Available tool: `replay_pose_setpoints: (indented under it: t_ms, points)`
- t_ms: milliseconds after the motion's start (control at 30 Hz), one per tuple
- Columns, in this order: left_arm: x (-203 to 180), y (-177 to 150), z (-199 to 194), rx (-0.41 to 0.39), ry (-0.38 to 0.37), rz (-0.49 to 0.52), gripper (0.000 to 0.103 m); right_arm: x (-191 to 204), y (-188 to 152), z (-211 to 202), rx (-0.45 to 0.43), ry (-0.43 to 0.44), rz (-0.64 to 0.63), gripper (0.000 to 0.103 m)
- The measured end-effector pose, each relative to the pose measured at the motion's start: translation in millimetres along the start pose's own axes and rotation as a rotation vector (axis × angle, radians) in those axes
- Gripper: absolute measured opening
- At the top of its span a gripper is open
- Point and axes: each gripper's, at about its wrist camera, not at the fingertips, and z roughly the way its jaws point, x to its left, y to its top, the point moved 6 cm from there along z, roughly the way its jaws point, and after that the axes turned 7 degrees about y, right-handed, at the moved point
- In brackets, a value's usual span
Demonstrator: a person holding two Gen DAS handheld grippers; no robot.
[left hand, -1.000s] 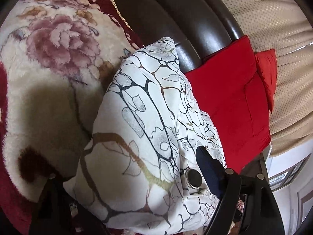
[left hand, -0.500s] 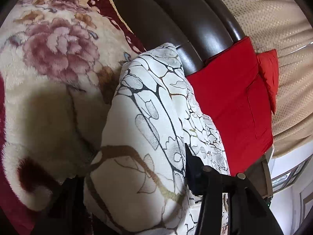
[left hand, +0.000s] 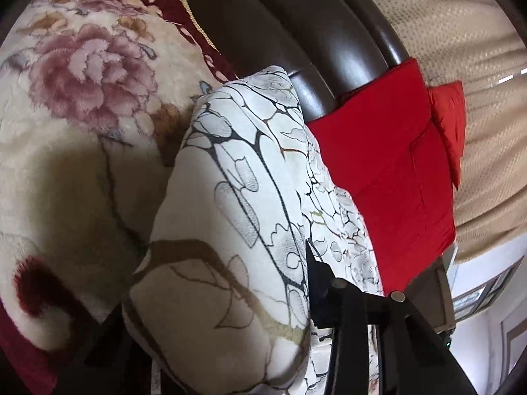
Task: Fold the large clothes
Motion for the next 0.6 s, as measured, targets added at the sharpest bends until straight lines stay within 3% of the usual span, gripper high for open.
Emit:
replay_pose_setpoints:
  t_ms: [33,67,100,167,233,300,433,600]
  points:
    - [-1.4,0.1,-0.1,-0.004,0.004,-0.002,0.040,0.3,-0.2,-0.8,0.003,0.006,0.000,0.045]
    - [-2.5,-0.1,-0.3,-0.008,0.009,-0.008,0.050,0.5,-0.4,-2.2,0.004,0.014,0.002,0.045]
    - [-3.1,-0.8,1.0,-0.004,0.004,-0.024,0.073,0.6,-0.4,-2.7,0.004,0.019,0.004,0.045]
    - [-2.9,-3.0,5.6,0.016,-0.024,-0.062,0.079,0.1,-0.5,-3.7,0.010,0.028,0.011,0.045]
    - [-2.2,-2.2,7.4,0.013,-0.004,-0.059,0.076,-0.4,-0.4,-3.8,0.013,0.032,0.014,0.045]
    - [-0.2,-2.4,6.3,0.012,0.010,-0.056,0.043,-0.7,-0.2,-4.1,0.016,0.035,0.017,0.045]
    - [2.0,-3.1,-2.6,0.008,0.005,-0.058,0.034,-0.2,0.3,-5.9,0.015,0.042,0.019,0.045]
    - [-30.8,0.3,-24.1,-0.049,0.020,0.048,0.030,6.2,3.1,-12.4,-0.013,0.073,0.017,0.046]
